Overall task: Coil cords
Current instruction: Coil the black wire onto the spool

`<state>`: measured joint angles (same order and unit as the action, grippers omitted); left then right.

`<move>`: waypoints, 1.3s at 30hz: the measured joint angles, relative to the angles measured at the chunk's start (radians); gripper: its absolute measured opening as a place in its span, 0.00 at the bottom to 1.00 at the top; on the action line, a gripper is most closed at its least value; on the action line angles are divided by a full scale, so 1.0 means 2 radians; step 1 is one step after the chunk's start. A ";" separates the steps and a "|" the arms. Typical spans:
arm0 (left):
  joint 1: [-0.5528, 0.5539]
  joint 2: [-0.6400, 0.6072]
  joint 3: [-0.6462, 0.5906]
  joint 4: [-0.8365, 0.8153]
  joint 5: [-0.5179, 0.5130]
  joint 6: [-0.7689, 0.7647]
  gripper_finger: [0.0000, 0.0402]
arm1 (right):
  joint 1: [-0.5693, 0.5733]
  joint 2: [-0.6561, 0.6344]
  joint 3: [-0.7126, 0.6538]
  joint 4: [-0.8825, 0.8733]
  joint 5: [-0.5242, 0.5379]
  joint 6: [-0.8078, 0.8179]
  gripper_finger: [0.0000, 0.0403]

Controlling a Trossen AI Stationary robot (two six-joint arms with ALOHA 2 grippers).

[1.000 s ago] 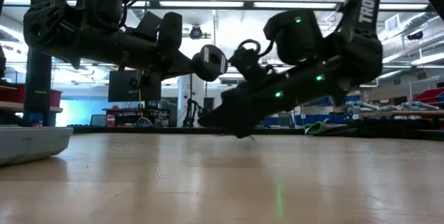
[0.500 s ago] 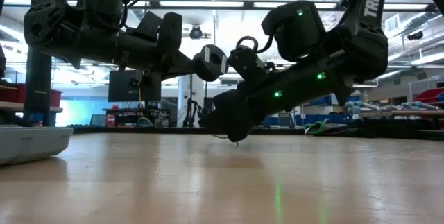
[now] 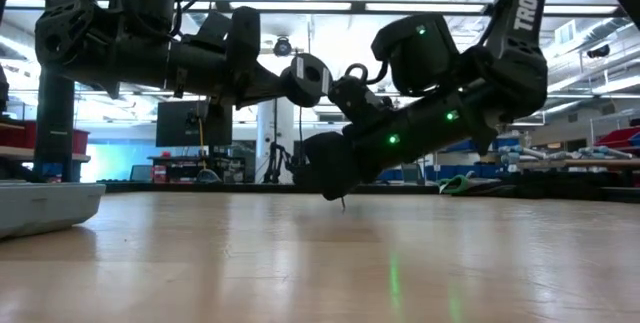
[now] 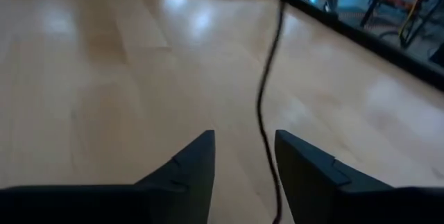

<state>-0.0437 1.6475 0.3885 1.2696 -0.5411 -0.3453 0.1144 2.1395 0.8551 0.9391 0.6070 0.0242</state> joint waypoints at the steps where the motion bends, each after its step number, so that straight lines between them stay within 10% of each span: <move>1: 0.000 0.000 0.000 0.000 0.001 0.000 0.00 | -0.003 0.000 0.000 -0.004 -0.001 0.010 0.36; 17: 0.000 0.000 0.000 0.010 0.010 0.000 0.00 | -0.009 -0.003 0.001 -0.086 -0.010 0.083 0.03; 30: -0.002 0.000 0.000 -0.024 0.013 -0.002 0.00 | 0.003 -0.149 -0.001 -0.461 0.009 0.233 0.00; 39: -0.015 0.000 0.000 -0.047 0.030 0.015 0.00 | -0.031 -0.265 -0.001 -0.496 -0.023 0.237 0.00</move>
<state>-0.0736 1.6470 0.3885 1.1753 -0.4802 -0.3149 0.0514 1.6090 0.8528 -0.0524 0.5617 0.4985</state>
